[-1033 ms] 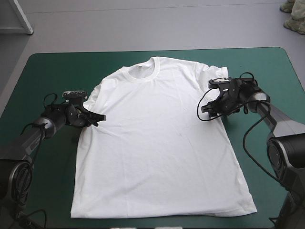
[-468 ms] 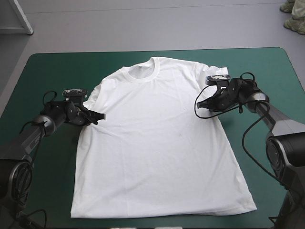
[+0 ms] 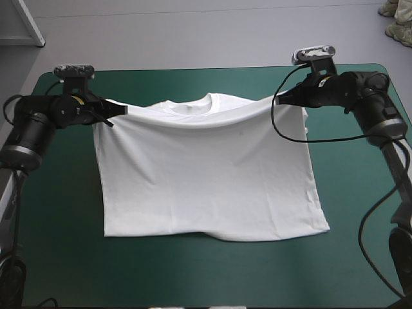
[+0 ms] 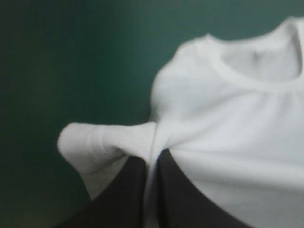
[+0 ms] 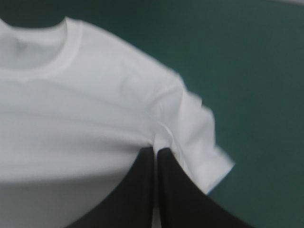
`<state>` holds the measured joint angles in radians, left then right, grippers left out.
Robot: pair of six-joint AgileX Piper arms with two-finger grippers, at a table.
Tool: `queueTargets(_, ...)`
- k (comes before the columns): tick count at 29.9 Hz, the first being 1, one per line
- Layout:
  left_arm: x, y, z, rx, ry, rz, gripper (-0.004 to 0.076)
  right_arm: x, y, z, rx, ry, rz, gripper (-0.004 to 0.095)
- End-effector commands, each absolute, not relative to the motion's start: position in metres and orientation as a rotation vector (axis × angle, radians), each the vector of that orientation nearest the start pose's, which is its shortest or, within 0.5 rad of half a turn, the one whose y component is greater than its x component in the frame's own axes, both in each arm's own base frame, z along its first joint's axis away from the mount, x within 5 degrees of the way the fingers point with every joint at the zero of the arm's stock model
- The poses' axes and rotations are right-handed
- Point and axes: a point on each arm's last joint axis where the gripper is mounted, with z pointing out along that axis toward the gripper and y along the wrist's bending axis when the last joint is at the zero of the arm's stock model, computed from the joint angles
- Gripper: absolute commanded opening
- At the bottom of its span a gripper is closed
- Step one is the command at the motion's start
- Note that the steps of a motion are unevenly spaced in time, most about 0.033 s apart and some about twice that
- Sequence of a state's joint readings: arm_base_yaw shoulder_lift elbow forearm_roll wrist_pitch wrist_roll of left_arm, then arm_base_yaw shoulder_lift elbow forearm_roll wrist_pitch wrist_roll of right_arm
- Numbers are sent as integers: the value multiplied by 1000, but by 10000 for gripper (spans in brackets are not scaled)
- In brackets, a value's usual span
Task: Fold the cloth
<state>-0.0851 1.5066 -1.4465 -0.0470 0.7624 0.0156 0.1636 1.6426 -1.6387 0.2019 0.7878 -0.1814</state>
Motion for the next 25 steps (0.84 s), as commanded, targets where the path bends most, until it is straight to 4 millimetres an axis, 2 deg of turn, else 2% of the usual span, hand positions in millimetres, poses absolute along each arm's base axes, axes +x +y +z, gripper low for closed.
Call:
queueTargets(1,313,-31,452,121,2079,-87,19,331,66,469,-300,1997,202,-17)
queueTargets(5,297,-30,499,151,1995,-85,19,304,62,519,-296,1850,198,-17)
queueTargets(9,277,-29,546,147,1844,-82,19,285,59,553,-299,1765,197,-17)
queueTargets(12,264,-27,572,155,1754,-70,19,273,57,573,-297,1697,194,-17)
queueTargets(17,268,-28,578,173,1751,-56,19,269,56,584,-288,1639,194,-17)
queueTargets(20,290,-30,568,177,1762,-52,19,281,58,583,-285,1595,178,-17)
queueTargets(25,348,-38,540,205,1755,-79,19,322,62,575,-245,1488,171,-18)
